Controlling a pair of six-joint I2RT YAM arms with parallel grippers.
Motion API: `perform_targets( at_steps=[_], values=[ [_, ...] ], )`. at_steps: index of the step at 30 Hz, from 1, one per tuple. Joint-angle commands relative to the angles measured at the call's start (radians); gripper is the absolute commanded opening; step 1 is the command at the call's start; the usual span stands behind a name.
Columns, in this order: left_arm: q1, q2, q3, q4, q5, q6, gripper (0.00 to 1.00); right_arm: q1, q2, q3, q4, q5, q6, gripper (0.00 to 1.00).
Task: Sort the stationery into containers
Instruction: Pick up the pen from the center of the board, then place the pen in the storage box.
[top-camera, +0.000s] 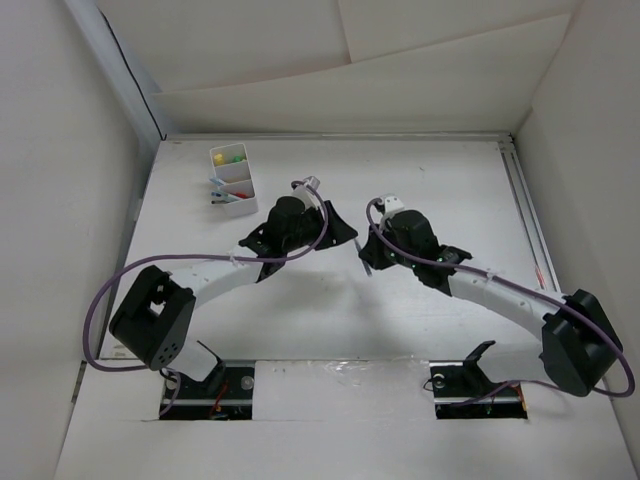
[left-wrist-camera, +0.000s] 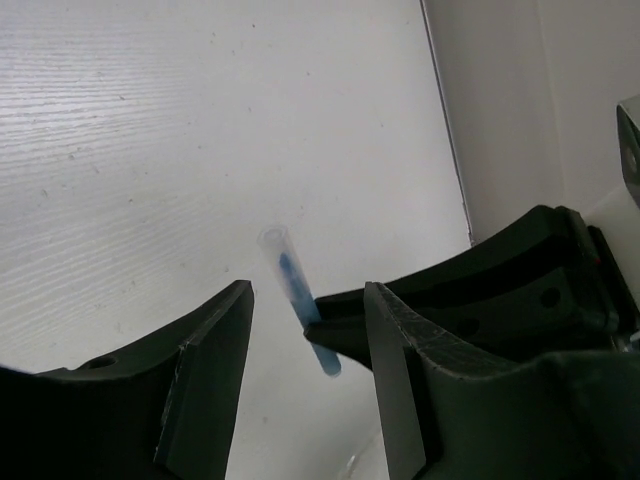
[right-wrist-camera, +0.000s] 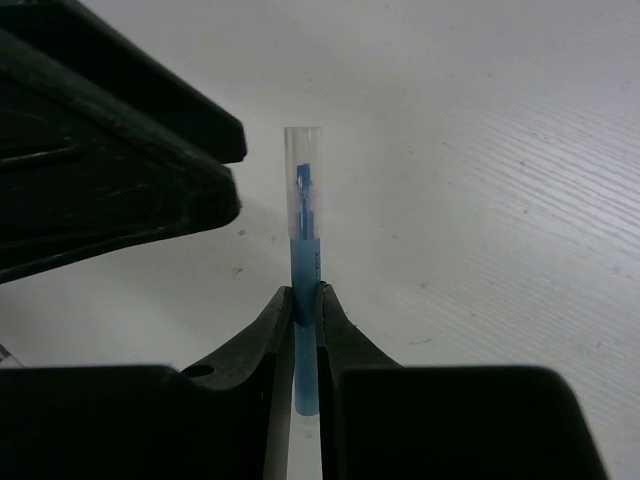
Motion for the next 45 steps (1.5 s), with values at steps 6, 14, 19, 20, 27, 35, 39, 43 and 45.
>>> perform_targets(
  at_steps=[6, 14, 19, 20, 27, 35, 39, 43, 45],
  values=[
    [-0.019, 0.008, 0.057, -0.043, -0.084, 0.015, 0.42, 0.070, 0.010, 0.034, 0.073, -0.055, -0.032, 0.00],
    [-0.019, 0.026, 0.048, -0.043, -0.118, 0.015, 0.30, 0.100, 0.001, 0.053, 0.082, -0.032, -0.032, 0.00],
    [-0.028, 0.046, 0.061, -0.053, -0.108, 0.015, 0.29, 0.100, 0.001, 0.063, 0.091, -0.012, -0.032, 0.00],
    [-0.028, 0.046, 0.061, -0.037, -0.097, 0.015, 0.29, 0.100, 0.001, 0.063, 0.091, -0.012, -0.032, 0.00],
    [-0.037, 0.046, 0.054, -0.051, -0.100, 0.015, 0.17, 0.100, 0.021, 0.096, 0.110, 0.016, -0.023, 0.00],
    [-0.028, 0.028, 0.063, -0.063, -0.121, -0.003, 0.00, 0.100, 0.032, 0.096, 0.137, 0.037, -0.003, 0.18],
    [0.022, 0.028, 0.063, -0.063, -0.130, -0.014, 0.00, 0.100, -0.008, 0.071, 0.137, 0.071, 0.006, 0.50],
    [0.087, 0.018, 0.124, -0.095, -0.181, -0.014, 0.00, 0.087, -0.104, 0.036, 0.137, 0.105, 0.006, 0.69],
    [0.117, -0.009, 0.138, -0.115, -0.236, -0.014, 0.00, 0.071, -0.167, 0.010, 0.137, 0.132, 0.006, 0.73]
  ],
)
